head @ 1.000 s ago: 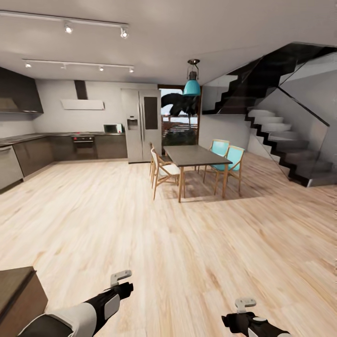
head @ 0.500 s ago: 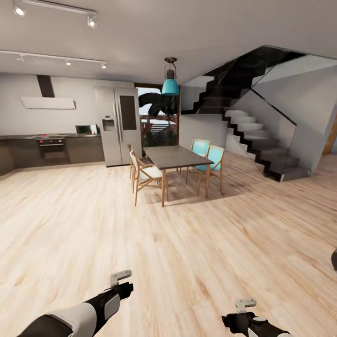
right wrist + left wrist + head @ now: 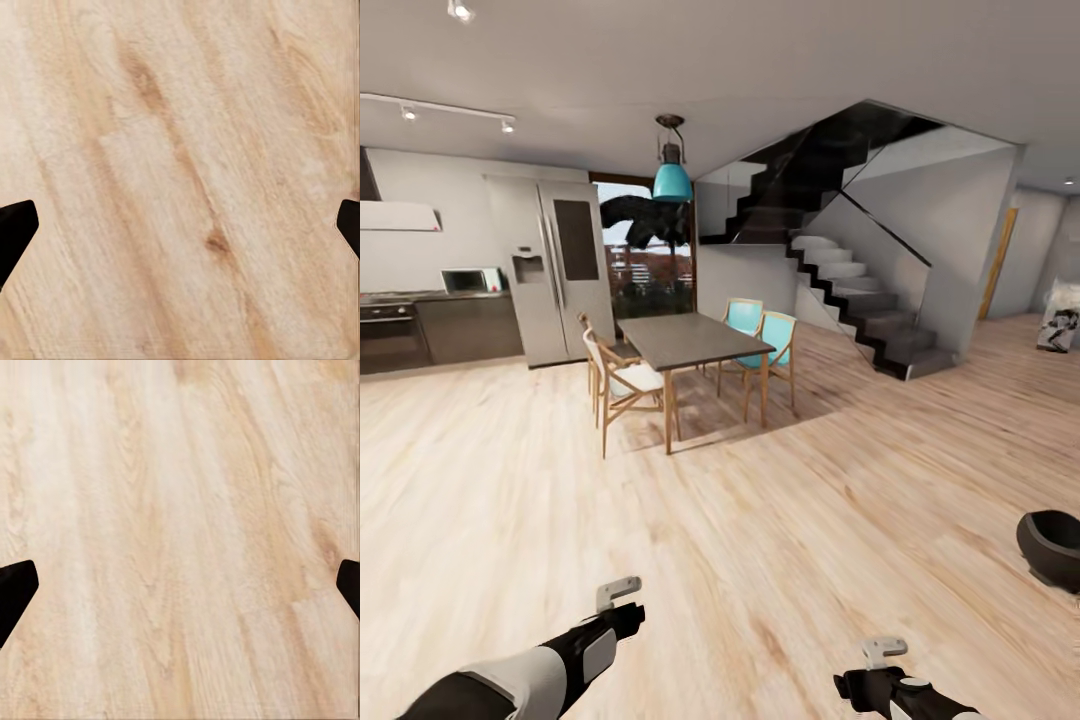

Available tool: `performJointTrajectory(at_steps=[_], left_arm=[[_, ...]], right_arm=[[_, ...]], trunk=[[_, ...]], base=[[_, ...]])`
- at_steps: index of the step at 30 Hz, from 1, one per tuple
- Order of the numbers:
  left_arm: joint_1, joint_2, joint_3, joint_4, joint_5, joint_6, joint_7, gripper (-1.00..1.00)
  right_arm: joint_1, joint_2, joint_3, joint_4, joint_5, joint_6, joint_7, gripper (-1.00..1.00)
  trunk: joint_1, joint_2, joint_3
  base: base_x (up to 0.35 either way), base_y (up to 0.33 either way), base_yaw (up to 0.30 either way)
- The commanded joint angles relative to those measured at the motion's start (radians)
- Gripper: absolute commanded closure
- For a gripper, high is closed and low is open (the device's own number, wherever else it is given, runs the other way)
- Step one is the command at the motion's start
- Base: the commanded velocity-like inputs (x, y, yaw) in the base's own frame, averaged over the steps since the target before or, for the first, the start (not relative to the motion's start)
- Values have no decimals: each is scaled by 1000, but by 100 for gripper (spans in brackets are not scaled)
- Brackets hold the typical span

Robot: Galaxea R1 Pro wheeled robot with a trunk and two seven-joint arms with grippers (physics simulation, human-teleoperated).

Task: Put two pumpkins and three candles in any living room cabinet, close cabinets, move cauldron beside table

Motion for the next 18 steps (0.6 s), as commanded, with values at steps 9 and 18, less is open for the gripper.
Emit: performJointTrajectory(at_steps=[9,18], left_arm=[[-1,-1,-8,4,7,-6,1,-100],[-1,-1,-8,4,7,-6,1,-100]], right_arm=[[-1,0,8,1,-5,-8,4,-100],[-1,0,8,1,-6,-8,5,-100]], trunk=[[1,-1,-1],[1,-1,-1]], base=[[336,89,-296],[336,89,-296]])
